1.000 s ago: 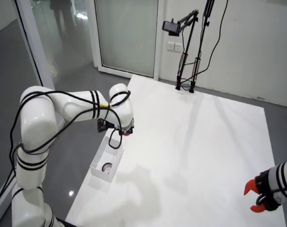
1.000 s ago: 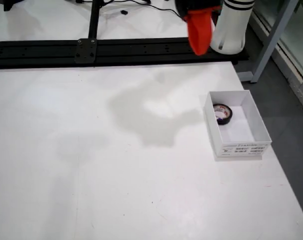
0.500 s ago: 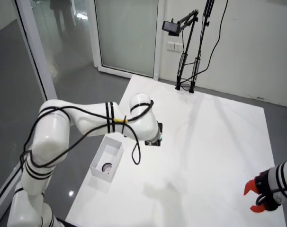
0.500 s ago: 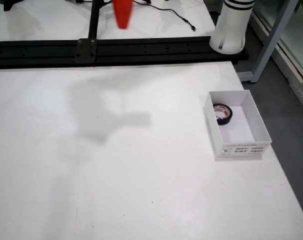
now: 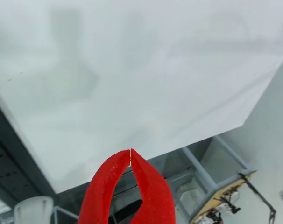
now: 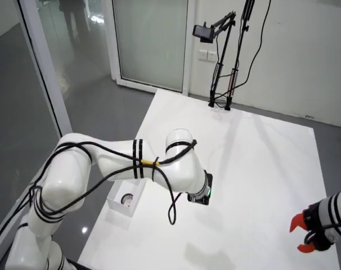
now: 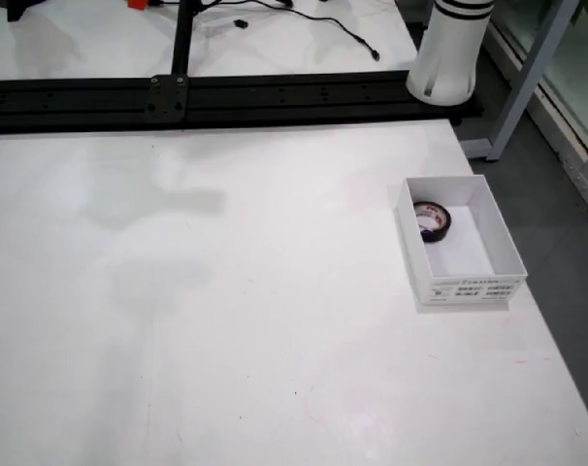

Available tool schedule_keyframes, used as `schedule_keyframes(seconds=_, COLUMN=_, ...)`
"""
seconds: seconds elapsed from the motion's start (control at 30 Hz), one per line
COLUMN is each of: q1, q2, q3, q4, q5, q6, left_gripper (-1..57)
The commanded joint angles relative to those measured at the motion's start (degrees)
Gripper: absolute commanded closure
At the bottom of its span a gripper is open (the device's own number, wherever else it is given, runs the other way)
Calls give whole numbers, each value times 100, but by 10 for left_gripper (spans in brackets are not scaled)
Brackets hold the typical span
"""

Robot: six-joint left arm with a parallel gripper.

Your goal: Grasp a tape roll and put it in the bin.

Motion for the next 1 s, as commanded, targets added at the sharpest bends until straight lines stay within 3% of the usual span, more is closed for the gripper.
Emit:
schedule_keyframes(seconds=0.03, q1=-87, q2=-476, q3=645, q4=-959, q5=104, q6=128, left_gripper=570)
schedule_keyframes(seconds=1.0, q1=185, q2=-836, q3=1058, q4=-827, q5=104, q6=128, left_gripper=565)
